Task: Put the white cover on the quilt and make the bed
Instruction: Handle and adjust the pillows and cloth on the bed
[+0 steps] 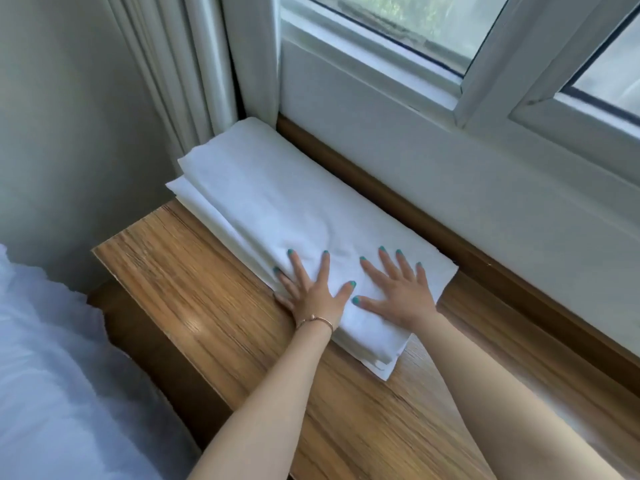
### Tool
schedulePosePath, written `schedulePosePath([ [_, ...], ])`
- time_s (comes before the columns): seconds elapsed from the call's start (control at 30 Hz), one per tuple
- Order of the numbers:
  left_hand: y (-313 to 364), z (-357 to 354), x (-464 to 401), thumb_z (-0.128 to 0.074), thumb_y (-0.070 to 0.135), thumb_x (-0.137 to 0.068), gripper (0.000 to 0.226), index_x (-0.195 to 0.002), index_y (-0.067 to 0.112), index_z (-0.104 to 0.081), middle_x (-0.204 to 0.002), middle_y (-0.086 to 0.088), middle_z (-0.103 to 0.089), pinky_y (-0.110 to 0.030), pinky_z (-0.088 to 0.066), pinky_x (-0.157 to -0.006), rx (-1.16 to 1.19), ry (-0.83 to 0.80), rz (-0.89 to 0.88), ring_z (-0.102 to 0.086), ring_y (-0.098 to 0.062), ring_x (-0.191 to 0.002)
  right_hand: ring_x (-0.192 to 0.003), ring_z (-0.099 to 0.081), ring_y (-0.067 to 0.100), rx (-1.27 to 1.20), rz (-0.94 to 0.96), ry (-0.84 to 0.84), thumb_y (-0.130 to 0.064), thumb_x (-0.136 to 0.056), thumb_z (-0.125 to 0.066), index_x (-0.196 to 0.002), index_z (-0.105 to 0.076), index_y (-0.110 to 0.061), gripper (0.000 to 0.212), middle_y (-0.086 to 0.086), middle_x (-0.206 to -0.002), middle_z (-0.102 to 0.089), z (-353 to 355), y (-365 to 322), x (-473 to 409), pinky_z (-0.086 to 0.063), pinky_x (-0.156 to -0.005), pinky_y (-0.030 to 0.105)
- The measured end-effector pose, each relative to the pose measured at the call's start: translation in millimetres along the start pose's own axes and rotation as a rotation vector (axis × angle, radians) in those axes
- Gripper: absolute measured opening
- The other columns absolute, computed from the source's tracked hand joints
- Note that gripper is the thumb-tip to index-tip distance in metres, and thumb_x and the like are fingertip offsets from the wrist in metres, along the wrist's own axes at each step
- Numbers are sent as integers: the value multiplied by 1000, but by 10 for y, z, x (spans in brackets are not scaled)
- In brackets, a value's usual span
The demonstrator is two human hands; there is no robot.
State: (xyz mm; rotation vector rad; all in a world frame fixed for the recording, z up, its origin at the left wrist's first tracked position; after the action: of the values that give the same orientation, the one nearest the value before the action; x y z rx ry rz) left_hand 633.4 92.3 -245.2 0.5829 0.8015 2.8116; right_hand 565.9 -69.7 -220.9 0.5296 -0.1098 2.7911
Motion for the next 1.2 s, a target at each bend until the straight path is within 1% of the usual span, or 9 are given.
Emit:
schedulePosePath([
  [0.27,-254,-5,34,-45,79,-74,79,-145,52,-23,-162,-9,9,-69,-7,-108,-160,114,-88,-8,-49,-143,-144,31,19,-8,-78,-10,-89,-77,-8,-143,22,-56,80,-13,-158,28,-179,-187,199,14,-118,52],
  [0.33,-369,43,97,-36,82,-75,80,-146,54,-14,-161,-7,17,-70,-5,-108,-198,83,-112,-3,-48,-144,-144,31,19,-30,-108,4,-89,-77,-7,-144,22,-55,80,-12,-158,28,-248,-313,336,13,-118,53],
  [0.47,-599,149,306,-41,78,-79,82,-147,55,-1,-157,-3,30,-68,3,-110,-244,-2,-155,14,-41,-145,-146,27,20,-102,-161,70,-88,-80,-11,-145,19,-55,79,-13,-158,26,-392,-591,659,11,-118,53],
  [0.6,-822,188,636,-35,80,-81,80,-145,57,8,-154,-1,36,-65,6,-111,-336,-67,-181,7,-39,-146,-148,23,21,-167,-211,90,-88,-79,-11,-146,14,-56,79,-12,-161,20,-594,-831,1076,9,-118,54],
  [0.87,-1373,28,1800,-27,89,-68,85,-142,62,7,-142,15,50,-52,0,-119,-225,-190,-289,17,-34,-145,-146,28,23,-251,-295,-41,-85,-81,-13,-147,19,-51,80,-9,-160,25,-1154,-1225,2421,14,-116,54],
  [0.97,-1505,11,2068,-40,83,-73,81,-141,64,-1,-141,21,48,-50,-1,-120,-117,-243,-293,27,-29,-143,-149,13,27,-230,-275,-75,-82,-84,-20,-150,9,-50,79,-5,-163,11,-1149,-1291,2707,7,-116,52],
  [1.07,-1571,172,2039,-36,87,-65,81,-139,65,-10,-153,17,31,-46,4,-120,29,-102,-204,27,-23,-143,-137,-30,27,-561,-399,164,-76,-81,-49,-146,-25,-47,76,6,-149,-31,-706,-994,2564,-19,-113,43],
  [1.13,-1614,426,1856,-52,80,-68,87,-145,54,-23,-159,5,14,-43,-4,-119,197,98,-44,14,-25,-145,-135,-30,27,-898,-477,278,-67,-75,-67,-145,-29,-46,83,9,-144,-33,-437,-698,2215,-25,-110,40],
  [1.2,-1573,670,1644,-65,67,-74,90,-149,35,-27,-158,-8,-8,-43,-14,-117,269,240,93,-4,-31,-143,-139,-24,27,-846,-401,208,-66,-70,-73,-150,-16,-45,100,10,-147,-29,-222,-570,1725,-24,-113,41],
])
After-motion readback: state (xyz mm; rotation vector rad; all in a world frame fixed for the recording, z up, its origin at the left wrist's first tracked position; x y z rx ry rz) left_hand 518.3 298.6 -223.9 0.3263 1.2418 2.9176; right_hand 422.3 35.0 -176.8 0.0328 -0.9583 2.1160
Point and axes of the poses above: each hand's wrist, its own x-axis away from the middle knuckle, its own z-axis out of the back of the hand, y = z × x, the point moved 8 cm from there along -x, towards the middle knuckle
